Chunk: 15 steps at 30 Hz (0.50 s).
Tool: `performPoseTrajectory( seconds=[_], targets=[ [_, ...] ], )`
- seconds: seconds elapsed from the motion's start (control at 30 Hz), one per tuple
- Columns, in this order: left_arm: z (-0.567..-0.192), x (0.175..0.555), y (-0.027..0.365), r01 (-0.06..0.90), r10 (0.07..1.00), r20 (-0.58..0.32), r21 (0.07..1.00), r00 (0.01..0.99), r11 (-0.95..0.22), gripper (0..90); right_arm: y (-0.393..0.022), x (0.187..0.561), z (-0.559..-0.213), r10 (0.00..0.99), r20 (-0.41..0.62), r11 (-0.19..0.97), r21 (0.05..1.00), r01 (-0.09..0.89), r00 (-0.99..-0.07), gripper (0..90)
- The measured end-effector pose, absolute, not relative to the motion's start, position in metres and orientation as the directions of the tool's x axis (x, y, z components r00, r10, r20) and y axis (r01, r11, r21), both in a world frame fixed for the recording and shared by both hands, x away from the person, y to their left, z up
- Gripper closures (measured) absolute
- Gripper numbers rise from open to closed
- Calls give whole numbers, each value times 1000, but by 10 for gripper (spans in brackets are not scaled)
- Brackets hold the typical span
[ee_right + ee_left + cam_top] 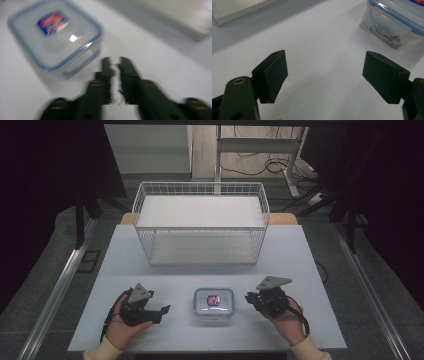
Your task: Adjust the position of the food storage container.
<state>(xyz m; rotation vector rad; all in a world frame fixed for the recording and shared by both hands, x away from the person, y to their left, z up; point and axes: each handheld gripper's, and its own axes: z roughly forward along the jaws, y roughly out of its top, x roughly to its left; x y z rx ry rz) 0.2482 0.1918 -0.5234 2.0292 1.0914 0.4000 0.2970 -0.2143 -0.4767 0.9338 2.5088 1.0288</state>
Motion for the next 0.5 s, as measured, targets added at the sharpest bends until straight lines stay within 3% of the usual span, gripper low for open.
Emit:
performPoseTrajectory(
  seconds=[0.07, 0.13, 0.27, 0.5],
  targets=[
    [-524, 248, 191, 564, 808, -86, 758, 582, -326, 195, -224, 291, -478, 709, 38, 432, 765, 477, -704, 517],
    [-524, 248, 192, 563, 810, -85, 760, 581, -324, 195, -230, 289, -481, 694, 147, 379, 758, 531, -705, 351],
    [-523, 248, 193, 566, 814, -94, 764, 573, -311, 196, -233, 280, -484, 668, 261, 302, 761, 575, -696, 192],
    [-522, 248, 193, 566, 810, -106, 767, 577, -302, 196, -229, 277, -486, 657, 237, 309, 782, 542, -716, 162]
  ],
)
